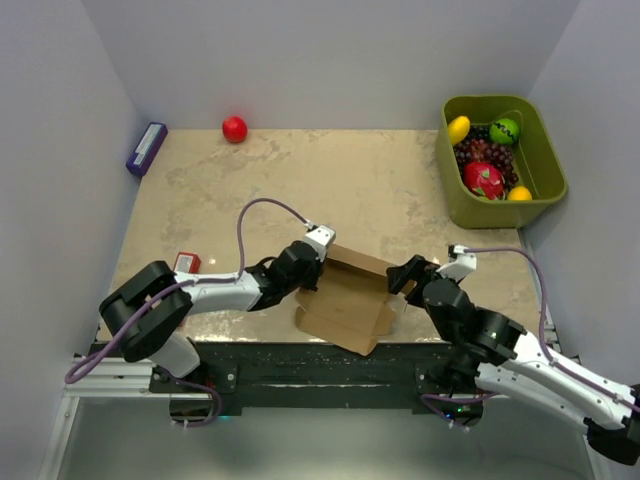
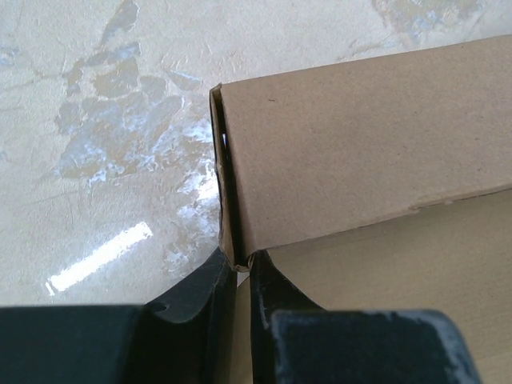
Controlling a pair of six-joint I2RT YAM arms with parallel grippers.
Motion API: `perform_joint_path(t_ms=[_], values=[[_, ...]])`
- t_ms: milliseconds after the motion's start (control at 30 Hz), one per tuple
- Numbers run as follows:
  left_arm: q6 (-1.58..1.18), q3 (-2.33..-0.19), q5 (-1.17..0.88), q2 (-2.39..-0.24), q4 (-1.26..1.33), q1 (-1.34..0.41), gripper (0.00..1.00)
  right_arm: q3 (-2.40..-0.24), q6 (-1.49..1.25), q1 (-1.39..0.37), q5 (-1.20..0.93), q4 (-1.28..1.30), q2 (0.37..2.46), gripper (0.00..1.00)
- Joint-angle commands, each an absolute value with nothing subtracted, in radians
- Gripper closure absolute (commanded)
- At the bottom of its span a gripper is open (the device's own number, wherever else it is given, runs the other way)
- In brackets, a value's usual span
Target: Fold the paper box
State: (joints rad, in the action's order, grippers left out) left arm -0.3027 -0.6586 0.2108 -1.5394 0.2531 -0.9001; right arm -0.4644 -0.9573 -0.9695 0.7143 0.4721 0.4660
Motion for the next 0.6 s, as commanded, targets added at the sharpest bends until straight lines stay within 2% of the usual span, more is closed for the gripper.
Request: perform_joint_path(t_ms=[0,133,267,433,567], values=[[-0.290,-0.703,0.202,-1.529,0.216,-0.885,1.00,-0.535,-0.902,-0.973,0.710,0.508,0.555,0.10],[-0.287,-0.726,0.233,-1.540,0.187,-0.882,1.00,-0.583,-0.913,-0.973,0.718,0.566,0.675,0.12],[-0.287,-0.736,0.206,-1.549,0.183,-0.873,1.00,-0.572,-0.868,-0.973,0.704,0.531,0.703,0.12],[-0.290,-0.758,0.175,-1.574,0.158,-0.850,1.00,-0.595,-1.011,-0.976,0.767,0.655,0.730,0.12],[-0.291,-0.759,0.169,-1.589,0.158,-0.830,1.00,-0.583,-1.011,-0.976,0.762,0.638,0.727,0.13]])
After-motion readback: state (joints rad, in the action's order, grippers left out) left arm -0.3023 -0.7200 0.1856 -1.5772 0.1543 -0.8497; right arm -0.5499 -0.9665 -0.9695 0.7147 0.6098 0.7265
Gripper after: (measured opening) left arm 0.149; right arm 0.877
